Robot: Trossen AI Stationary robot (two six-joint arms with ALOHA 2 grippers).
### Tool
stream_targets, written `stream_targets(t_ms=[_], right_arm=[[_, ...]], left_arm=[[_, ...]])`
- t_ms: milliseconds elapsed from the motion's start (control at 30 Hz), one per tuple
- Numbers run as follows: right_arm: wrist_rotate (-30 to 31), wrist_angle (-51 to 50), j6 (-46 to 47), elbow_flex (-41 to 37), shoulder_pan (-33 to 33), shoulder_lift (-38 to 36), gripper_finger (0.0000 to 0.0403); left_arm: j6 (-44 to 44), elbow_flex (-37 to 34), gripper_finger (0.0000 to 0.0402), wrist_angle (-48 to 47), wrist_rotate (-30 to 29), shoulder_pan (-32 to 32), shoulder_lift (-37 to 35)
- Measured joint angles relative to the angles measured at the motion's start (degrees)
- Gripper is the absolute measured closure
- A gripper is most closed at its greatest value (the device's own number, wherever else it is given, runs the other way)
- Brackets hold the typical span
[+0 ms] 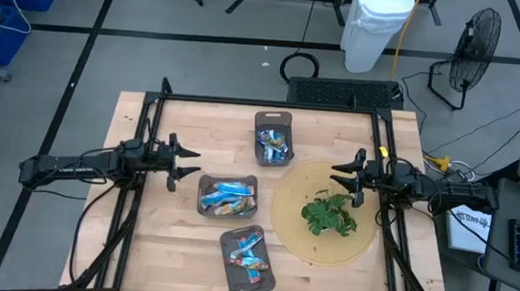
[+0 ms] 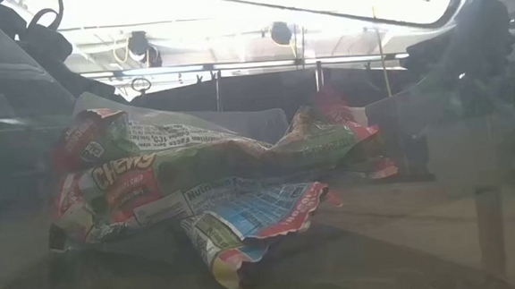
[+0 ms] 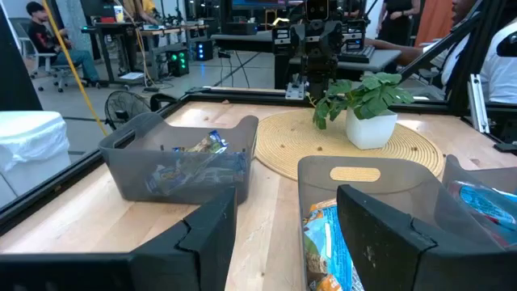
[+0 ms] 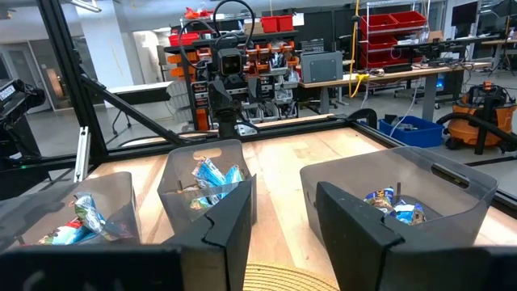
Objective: Pick and place Granola Bars by type
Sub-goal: Return to Home Position
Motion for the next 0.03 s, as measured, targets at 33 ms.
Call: stream_targets(t_ms=[33], right_arm=[[0.0,0.0,0.0,0.0,0.0,0.0,0.0273]], left_arm=[[0.0,0.0,0.0185,0.0,0.0,0.0,0.0]])
